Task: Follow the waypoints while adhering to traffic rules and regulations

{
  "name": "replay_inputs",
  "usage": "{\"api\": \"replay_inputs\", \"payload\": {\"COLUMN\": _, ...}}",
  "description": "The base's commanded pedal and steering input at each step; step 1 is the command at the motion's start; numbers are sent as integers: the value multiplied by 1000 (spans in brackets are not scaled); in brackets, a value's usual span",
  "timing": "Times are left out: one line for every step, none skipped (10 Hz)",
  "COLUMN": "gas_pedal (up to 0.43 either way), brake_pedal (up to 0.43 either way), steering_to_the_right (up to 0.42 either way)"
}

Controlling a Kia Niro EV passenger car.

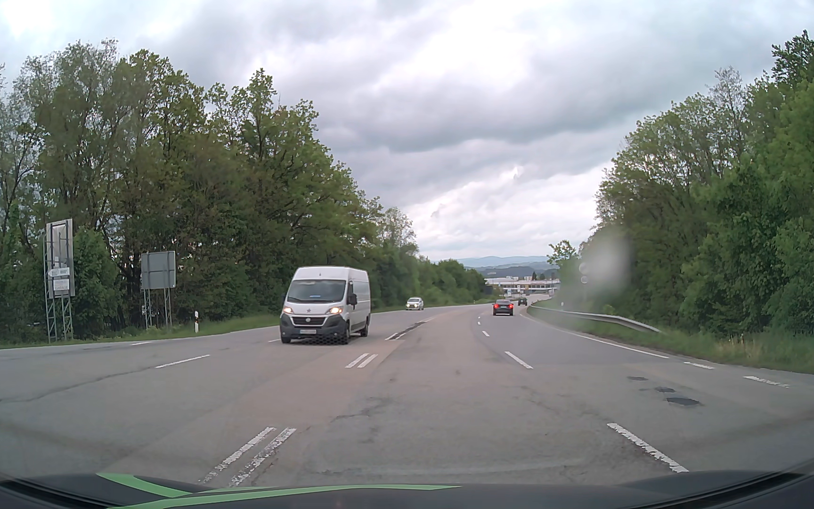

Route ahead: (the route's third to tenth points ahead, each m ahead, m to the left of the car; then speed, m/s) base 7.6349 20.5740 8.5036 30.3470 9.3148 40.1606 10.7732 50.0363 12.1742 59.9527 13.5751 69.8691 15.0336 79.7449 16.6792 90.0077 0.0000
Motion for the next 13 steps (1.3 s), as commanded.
{"api": "replay_inputs", "payload": {"gas_pedal": 0, "brake_pedal": 262, "steering_to_the_right": 4}}
{"api": "replay_inputs", "payload": {"gas_pedal": 0, "brake_pedal": 268, "steering_to_the_right": 4}}
{"api": "replay_inputs", "payload": {"gas_pedal": 0, "brake_pedal": 262, "steering_to_the_right": 4}}
{"api": "replay_inputs", "payload": {"gas_pedal": 0, "brake_pedal": 262, "steering_to_the_right": 4}}
{"api": "replay_inputs", "payload": {"gas_pedal": 0, "brake_pedal": 262, "steering_to_the_right": 4}}
{"api": "replay_inputs", "payload": {"gas_pedal": 0, "brake_pedal": 250, "steering_to_the_right": 4}}
{"api": "replay_inputs", "payload": {"gas_pedal": 0, "brake_pedal": 226, "steering_to_the_right": 4}}
{"api": "replay_inputs", "payload": {"gas_pedal": 0, "brake_pedal": 201, "steering_to_the_right": 4}}
{"api": "replay_inputs", "payload": {"gas_pedal": 0, "brake_pedal": 122, "steering_to_the_right": 4}}
{"api": "replay_inputs", "payload": {"gas_pedal": 0, "brake_pedal": 30, "steering_to_the_right": 4}}
{"api": "replay_inputs", "payload": {"gas_pedal": 0, "brake_pedal": 0, "steering_to_the_right": 3}}
{"api": "replay_inputs", "payload": {"gas_pedal": 0, "brake_pedal": 0, "steering_to_the_right": 0}}
{"api": "replay_inputs", "payload": {"gas_pedal": 0, "brake_pedal": 0, "steering_to_the_right": -3}}
